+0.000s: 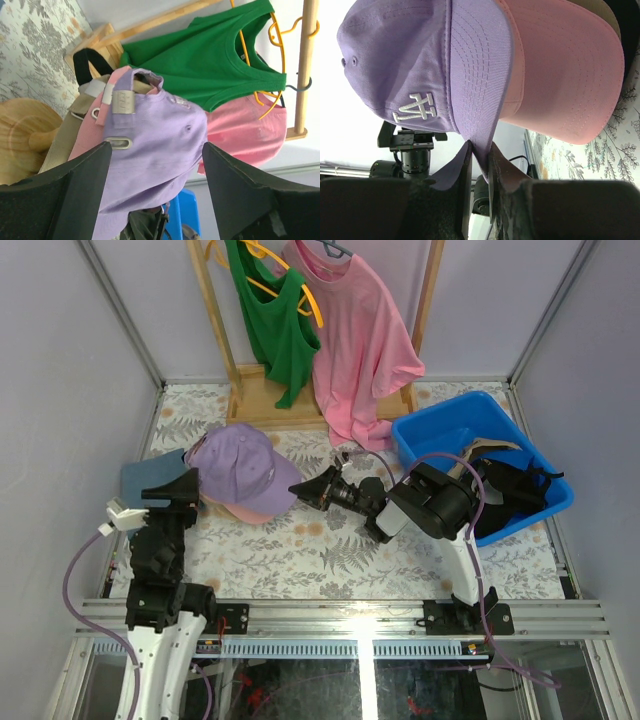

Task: Stack the hats
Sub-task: Stack the hat on the hat.

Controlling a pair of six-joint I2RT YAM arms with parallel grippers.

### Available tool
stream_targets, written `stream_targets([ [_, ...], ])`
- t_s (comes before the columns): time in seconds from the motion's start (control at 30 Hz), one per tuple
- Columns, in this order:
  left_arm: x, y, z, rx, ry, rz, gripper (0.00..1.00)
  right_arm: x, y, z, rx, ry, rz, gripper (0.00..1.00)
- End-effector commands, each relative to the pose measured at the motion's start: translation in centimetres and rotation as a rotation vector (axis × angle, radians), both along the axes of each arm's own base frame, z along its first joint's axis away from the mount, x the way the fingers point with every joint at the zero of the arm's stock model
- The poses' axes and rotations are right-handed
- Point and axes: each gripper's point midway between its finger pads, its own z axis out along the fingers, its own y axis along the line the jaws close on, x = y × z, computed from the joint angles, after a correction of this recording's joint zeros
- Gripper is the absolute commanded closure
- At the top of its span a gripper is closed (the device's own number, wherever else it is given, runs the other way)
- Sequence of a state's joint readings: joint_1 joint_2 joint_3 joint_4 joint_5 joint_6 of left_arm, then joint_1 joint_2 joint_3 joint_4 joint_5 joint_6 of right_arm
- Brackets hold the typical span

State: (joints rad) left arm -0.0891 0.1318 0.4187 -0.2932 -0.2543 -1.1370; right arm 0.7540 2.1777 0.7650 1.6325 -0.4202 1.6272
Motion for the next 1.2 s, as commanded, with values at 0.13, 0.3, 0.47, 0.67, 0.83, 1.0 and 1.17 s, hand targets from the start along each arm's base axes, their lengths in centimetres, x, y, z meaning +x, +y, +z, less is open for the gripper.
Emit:
stream_targets([
  [0.13, 0.5, 2.1, 4.0, 0.088, 0.007, 0.107, 0.21, -0.3, 0.0, -0.4, 0.009, -0.045, -0.017, 0.9],
  [0.3, 0.8, 2.1, 5.5, 0.147, 0.019, 0.102, 0.19, 0.0, 0.3, -1.5, 0.0, -0.026, -0.011, 0.9],
  [0.47, 1.5, 1.6, 4.8, 0.182, 0.072, 0.073, 0.17, 0.0, 0.6, -2.2, -0.005, -0.018, 0.0, 0.9],
  [0.67, 2.6, 0.8, 4.1, 0.22, 0.135, 0.023, 0.17, 0.2, 0.7, -2.3, -0.005, -0.024, 0.008, 0.9],
  [0.83, 2.8, 0.9, 3.8, 0.246, 0.171, 0.02, 0.17, 0.4, 0.9, -1.9, 0.005, -0.031, 0.016, 0.89],
  [1.0, 2.8, 1.4, 3.4, 0.275, 0.204, 0.04, 0.17, 0.4, 0.8, -1.4, 0.012, -0.044, 0.018, 0.89],
  [1.17, 3.6, 0.8, 3.8, 0.331, 0.225, -0.008, 0.18, 0.7, 0.4, -0.7, 0.017, -0.057, 0.021, 0.88],
])
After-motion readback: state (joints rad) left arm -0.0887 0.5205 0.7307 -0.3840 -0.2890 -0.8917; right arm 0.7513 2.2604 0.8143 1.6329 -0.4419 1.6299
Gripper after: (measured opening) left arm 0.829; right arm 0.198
